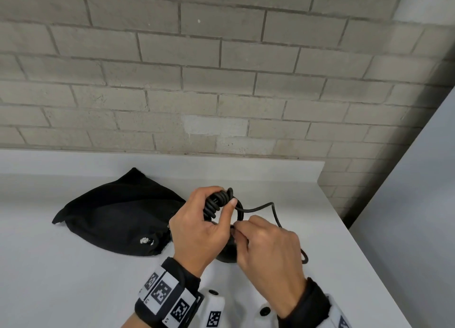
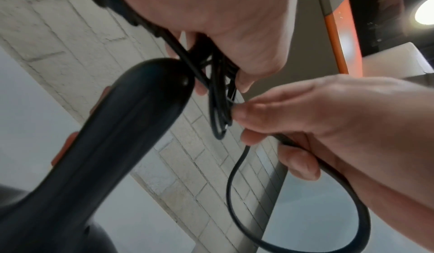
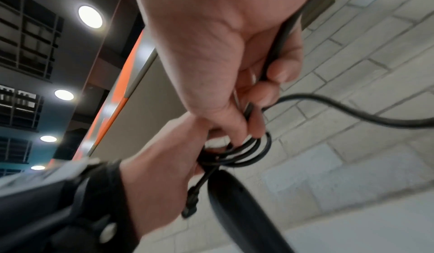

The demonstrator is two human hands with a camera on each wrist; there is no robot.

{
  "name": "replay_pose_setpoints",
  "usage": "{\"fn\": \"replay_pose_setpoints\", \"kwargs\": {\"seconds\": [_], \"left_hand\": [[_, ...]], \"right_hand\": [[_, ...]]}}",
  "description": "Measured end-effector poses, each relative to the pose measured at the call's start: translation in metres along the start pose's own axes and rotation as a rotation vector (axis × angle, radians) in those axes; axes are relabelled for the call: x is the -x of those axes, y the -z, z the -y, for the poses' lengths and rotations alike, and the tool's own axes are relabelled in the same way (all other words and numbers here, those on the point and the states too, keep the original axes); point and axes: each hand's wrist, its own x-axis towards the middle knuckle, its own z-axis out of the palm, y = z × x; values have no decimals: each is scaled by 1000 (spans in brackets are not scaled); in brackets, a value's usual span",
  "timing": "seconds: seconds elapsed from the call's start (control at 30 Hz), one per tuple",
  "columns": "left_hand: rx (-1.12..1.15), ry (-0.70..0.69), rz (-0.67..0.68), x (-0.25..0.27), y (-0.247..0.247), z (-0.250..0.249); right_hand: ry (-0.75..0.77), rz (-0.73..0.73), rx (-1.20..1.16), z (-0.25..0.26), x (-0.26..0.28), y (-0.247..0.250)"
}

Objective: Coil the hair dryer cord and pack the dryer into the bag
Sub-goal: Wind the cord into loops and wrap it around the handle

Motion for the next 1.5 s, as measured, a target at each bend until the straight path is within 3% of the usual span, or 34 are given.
{"fn": "replay_pose_setpoints", "kwargs": {"seconds": [0.27,0.37,0.47,0.57,0.67,0.77,1.03,1.13,1.2,1.3,1.5], "left_hand": [[20,116,-20,-3,7,0],[-54,110,40,-3,6,-5],[-108,134,117,-4,6,-10],[-115,159,197,-4,4,-15],[-82,186,238,-4,3,-16],[-37,217,202,-4,6,-12],[116,272,71,1,14,-2],[177,295,56,2,12,-4],[213,299,64,1,11,-4],[265,300,60,0,12,-3],[407,312,71,-4,13,-7]], "right_hand": [[24,-3,97,-12,-1,27],[213,-41,189,-14,-9,37],[476,21,249,-21,-30,55],[680,172,296,-24,-57,71],[770,364,438,-16,-73,79],[721,375,469,-18,-77,81],[263,-149,217,-53,-31,89],[179,-275,30,-63,-10,82],[138,-249,-173,-79,5,71],[141,-100,-378,-107,25,46],[273,242,-252,-138,52,2]]}}
